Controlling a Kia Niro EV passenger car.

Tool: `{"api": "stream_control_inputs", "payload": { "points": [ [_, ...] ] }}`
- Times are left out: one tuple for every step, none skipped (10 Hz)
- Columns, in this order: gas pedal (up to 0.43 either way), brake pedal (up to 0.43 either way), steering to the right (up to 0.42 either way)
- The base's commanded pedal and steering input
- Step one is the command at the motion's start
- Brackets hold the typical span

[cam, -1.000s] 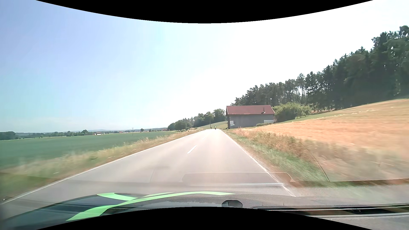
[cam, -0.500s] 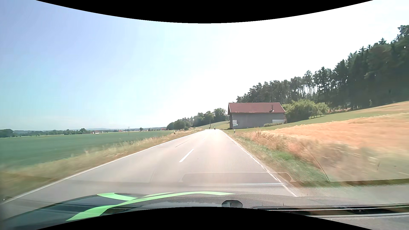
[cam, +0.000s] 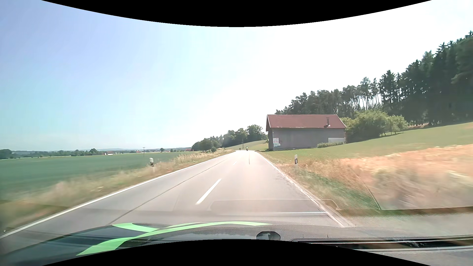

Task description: Follow the waypoints while adhering to traffic rules and regulations

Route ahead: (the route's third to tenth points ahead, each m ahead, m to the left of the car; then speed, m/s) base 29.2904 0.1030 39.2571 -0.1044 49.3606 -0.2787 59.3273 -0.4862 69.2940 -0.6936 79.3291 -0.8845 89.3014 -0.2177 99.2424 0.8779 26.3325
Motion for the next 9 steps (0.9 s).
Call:
{"api": "stream_control_inputs", "payload": {
  "points": [
    [0.248,0.0,0.0],
    [0.268,0.0,0.0],
    [0.287,0.0,0.0],
    [0.299,0.0,0.0],
    [0.299,0.0,0.0],
    [0.311,0.0,0.0],
    [0.311,0.0,-0.002],
    [0.311,0.0,-0.003],
    [0.311,0.0,-0.003]
  ]
}}
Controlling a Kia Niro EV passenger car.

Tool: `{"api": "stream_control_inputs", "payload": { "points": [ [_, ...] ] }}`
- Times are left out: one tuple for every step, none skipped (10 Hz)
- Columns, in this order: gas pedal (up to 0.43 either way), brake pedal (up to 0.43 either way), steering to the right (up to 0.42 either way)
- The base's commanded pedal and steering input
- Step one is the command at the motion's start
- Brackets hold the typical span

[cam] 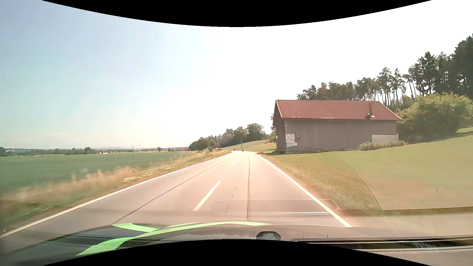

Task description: Follow the waypoints while adhering to traffic rules and regulations

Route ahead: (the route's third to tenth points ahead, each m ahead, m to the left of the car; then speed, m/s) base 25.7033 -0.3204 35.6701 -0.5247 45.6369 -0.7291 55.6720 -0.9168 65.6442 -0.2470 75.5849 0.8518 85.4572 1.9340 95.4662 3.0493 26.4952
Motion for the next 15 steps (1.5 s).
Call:
{"api": "stream_control_inputs", "payload": {
  "points": [
    [0.311,0.0,-0.004],
    [0.311,0.0,-0.003],
    [0.311,0.0,-0.003],
    [0.331,0.0,-0.003],
    [0.331,0.0,-0.004],
    [0.331,0.0,-0.004],
    [0.331,0.0,-0.003],
    [0.331,0.0,-0.004],
    [0.331,0.0,-0.004],
    [0.331,0.0,-0.004],
    [0.331,0.0,-0.006],
    [0.331,0.0,-0.006],
    [0.331,0.0,-0.008],
    [0.331,0.0,-0.009],
    [0.331,0.0,-0.01]
  ]
}}
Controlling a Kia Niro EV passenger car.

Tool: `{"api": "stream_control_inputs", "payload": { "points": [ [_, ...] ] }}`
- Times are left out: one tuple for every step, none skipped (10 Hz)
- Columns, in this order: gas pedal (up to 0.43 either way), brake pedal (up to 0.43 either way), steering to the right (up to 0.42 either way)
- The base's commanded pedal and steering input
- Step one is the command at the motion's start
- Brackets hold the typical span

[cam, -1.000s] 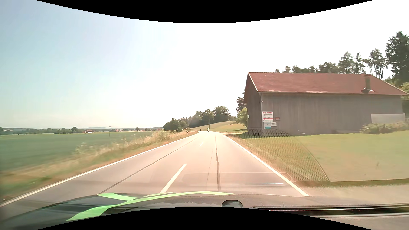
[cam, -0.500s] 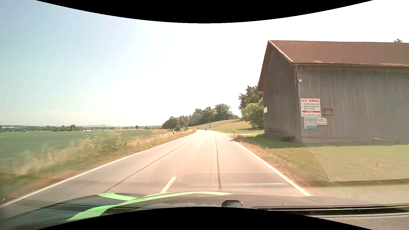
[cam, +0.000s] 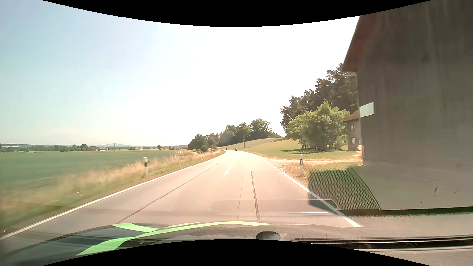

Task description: Follow the waypoints while adhering to traffic rules and regulations

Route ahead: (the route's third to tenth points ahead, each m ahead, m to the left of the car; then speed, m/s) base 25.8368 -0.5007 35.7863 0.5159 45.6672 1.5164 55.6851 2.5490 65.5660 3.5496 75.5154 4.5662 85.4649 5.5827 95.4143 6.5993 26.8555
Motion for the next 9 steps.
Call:
{"api": "stream_control_inputs", "payload": {
  "points": [
    [0.331,0.0,-0.011],
    [0.331,0.0,-0.011],
    [0.331,0.0,-0.011],
    [0.339,0.0,-0.011],
    [0.35,0.0,-0.01],
    [0.358,0.0,-0.009],
    [0.358,0.0,-0.008],
    [0.358,0.0,-0.008],
    [0.339,0.0,-0.007]
  ]
}}
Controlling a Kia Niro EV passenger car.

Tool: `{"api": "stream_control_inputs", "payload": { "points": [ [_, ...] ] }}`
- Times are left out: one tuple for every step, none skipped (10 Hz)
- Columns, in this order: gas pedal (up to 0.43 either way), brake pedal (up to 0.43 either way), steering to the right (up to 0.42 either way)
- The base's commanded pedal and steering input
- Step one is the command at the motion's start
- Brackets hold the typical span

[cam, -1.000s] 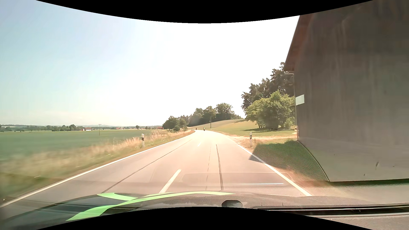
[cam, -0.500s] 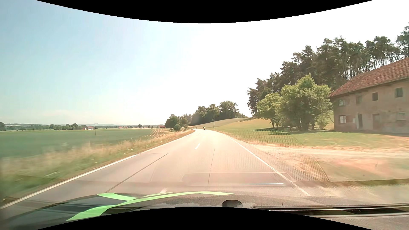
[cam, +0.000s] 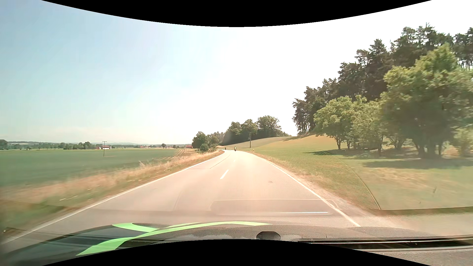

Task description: Follow the waypoints while adhering to traffic rules and regulations

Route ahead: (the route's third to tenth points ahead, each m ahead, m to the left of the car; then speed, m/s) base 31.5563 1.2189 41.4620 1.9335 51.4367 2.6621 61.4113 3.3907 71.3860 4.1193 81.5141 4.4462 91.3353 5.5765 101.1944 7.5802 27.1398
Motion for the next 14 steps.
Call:
{"api": "stream_control_inputs", "payload": {
  "points": [
    [0.319,0.0,-0.008],
    [0.311,0.0,-0.008],
    [0.299,0.0,-0.009],
    [0.287,0.0,-0.011],
    [0.287,0.0,-0.011],
    [0.287,0.0,-0.011],
    [0.287,0.0,-0.011],
    [0.299,0.0,-0.011],
    [0.311,0.0,-0.011],
    [0.319,0.0,-0.011],
    [0.319,0.0,-0.011],
    [0.287,0.0,-0.011],
    [0.28,0.0,-0.011],
    [0.248,0.0,-0.011]
  ]
}}
